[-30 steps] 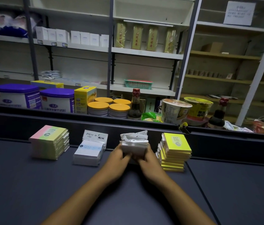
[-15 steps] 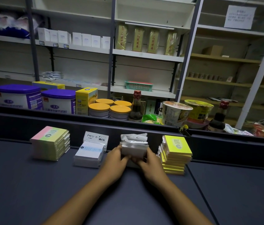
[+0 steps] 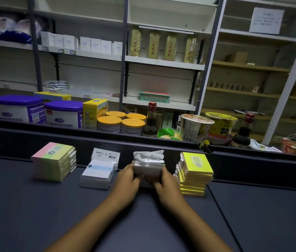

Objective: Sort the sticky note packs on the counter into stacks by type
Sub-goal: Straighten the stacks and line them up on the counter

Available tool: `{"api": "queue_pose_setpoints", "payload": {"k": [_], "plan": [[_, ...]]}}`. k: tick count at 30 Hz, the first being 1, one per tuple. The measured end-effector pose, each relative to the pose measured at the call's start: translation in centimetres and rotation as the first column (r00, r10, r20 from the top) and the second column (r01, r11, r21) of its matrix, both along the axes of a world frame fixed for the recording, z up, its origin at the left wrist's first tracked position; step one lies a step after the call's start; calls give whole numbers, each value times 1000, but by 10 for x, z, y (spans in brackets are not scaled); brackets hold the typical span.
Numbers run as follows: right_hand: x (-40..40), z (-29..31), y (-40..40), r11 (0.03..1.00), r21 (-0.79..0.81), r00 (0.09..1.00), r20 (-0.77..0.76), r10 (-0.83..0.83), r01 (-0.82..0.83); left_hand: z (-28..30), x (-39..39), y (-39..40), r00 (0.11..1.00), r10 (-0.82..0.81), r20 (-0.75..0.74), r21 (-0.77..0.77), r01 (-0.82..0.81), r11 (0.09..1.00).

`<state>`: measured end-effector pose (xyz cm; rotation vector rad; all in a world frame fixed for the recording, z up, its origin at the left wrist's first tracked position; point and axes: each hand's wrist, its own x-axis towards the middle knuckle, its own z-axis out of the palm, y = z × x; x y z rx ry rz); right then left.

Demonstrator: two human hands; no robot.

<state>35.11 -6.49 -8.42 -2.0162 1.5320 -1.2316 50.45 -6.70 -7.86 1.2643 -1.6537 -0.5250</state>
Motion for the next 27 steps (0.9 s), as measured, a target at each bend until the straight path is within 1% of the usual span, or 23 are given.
{"api": "queue_pose_setpoints", "payload": {"k": [2, 3, 6, 8, 11, 12, 13, 16, 18, 19, 21, 22, 24, 25, 27], "plan": [[-1, 1, 0, 1000, -23, 999, 44, 15, -14, 1, 0, 0, 1000, 9, -12, -13, -10, 1000], [-1, 1, 0, 1000, -18, 999, 37, 18, -18, 0, 0, 0, 1000, 15, 9, -15, -15, 1000], [-2, -1, -2, 999, 27, 998, -56, 26, -25, -4, -1, 0, 995, 18, 100, 6, -19, 1000], [-3, 0, -1, 999, 26, 998, -54, 32, -31, -3, -1, 1, 997, 14, 72, 25, -15, 1000], [-3, 3, 1, 999, -38, 999, 14, 35, -34, 1, 0, 1, 999, 15, -48, 33, -13, 999], [-3, 4, 1, 998, -52, 999, 29, 31, -29, 1, 1, 0, 998, 26, -56, 29, -24, 999], [-2, 3, 1, 999, -46, 999, 28, 30, -28, 1, 1, 0, 999, 38, -38, 32, -37, 999], [-2, 0, -2, 998, 50, 999, -14, 31, -30, -4, 1, -1, 998, 27, 54, 57, -30, 998], [-2, -1, -2, 997, 65, 999, 12, 32, -32, -4, 1, -1, 999, 12, 40, 63, -15, 998], [-3, 0, -1, 997, 63, 998, 49, 32, -35, -3, 2, -1, 1000, 5, 21, 70, -7, 998], [-4, 3, -1, 994, 87, 983, 176, 47, -63, 0, 4, 0, 998, -33, -58, 87, 38, 995], [-5, 5, 0, 990, 105, 964, 258, 61, -90, 3, 5, 1, 990, -65, -128, 86, 76, 993], [-6, 13, 2, 978, 113, 893, 436, 110, -176, 13, 9, 4, 950, -112, -290, 60, 135, 989], [-6, 18, 3, 968, 103, 847, 512, 144, -227, 17, 11, 6, 915, -138, -380, 51, 170, 984], [-6, 28, 7, 945, 72, 759, 616, 210, -320, 25, 14, 10, 791, -220, -571, 41, 295, 954]]}}
